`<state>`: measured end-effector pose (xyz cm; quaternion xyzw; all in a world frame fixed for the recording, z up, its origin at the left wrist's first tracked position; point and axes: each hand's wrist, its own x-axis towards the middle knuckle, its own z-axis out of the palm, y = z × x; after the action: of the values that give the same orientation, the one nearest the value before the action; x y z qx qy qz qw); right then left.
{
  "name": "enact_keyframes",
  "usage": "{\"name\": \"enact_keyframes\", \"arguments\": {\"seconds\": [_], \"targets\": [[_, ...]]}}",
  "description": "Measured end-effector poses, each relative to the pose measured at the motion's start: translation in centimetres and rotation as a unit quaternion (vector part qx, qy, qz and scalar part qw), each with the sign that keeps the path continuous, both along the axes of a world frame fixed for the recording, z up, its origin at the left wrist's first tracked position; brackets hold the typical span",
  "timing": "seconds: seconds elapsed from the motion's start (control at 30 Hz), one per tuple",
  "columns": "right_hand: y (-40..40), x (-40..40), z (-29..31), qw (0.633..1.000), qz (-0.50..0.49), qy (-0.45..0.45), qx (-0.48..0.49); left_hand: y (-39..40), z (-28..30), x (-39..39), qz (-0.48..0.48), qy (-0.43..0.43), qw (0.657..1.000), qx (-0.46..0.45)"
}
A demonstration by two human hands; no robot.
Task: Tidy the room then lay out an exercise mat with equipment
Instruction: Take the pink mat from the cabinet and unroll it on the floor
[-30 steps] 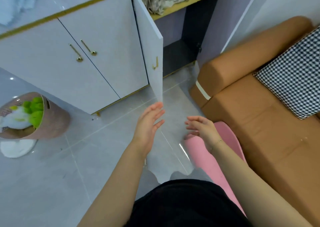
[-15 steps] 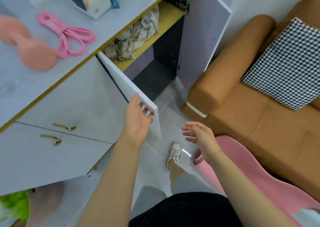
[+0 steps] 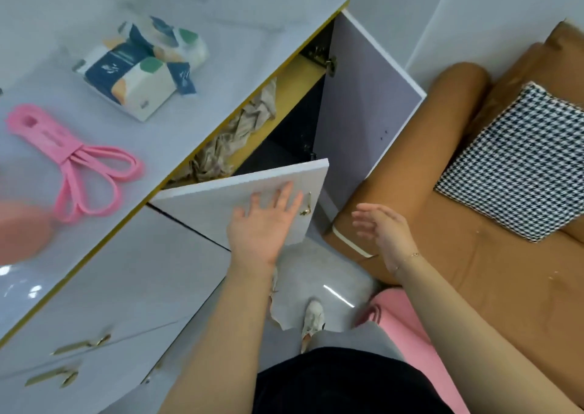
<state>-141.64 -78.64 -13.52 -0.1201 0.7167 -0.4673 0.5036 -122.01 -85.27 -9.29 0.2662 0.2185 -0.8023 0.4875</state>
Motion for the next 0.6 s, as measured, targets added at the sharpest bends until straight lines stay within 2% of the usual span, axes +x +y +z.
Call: {"name": "enact_keyframes", "arguments": {"seconds": [0.1,0.23,0.43,0.5,0.6], "targets": [[-3.0,0.2,0.4,1.000,-0.022,0.019,-0.011,-4.0,0.3,0.5,0.040,0.110,0.992,0.045],[-8.3,-1.6,1.7,0.994,-0.089,0.008,-0.063,-7.0,0.4,2.1,0.022,0.192,0.977,0.095],[-15.9,-5.3,4.4,0.962,-0.237,0.066,-0.114,-9.1,-1.5,2.1,0.031,0.232,0.961,0.145],[-17.1,-6.2,4.3,0.962,-0.235,0.057,-0.127,-9.5,-2.1,2.4,0.027,0.243,0.959,0.142],[-17.2,-6.5,5.0,0.964,-0.221,0.077,-0.129,-10.5,-2.3,2.8,0.024,0.265,0.946,0.184]]}}
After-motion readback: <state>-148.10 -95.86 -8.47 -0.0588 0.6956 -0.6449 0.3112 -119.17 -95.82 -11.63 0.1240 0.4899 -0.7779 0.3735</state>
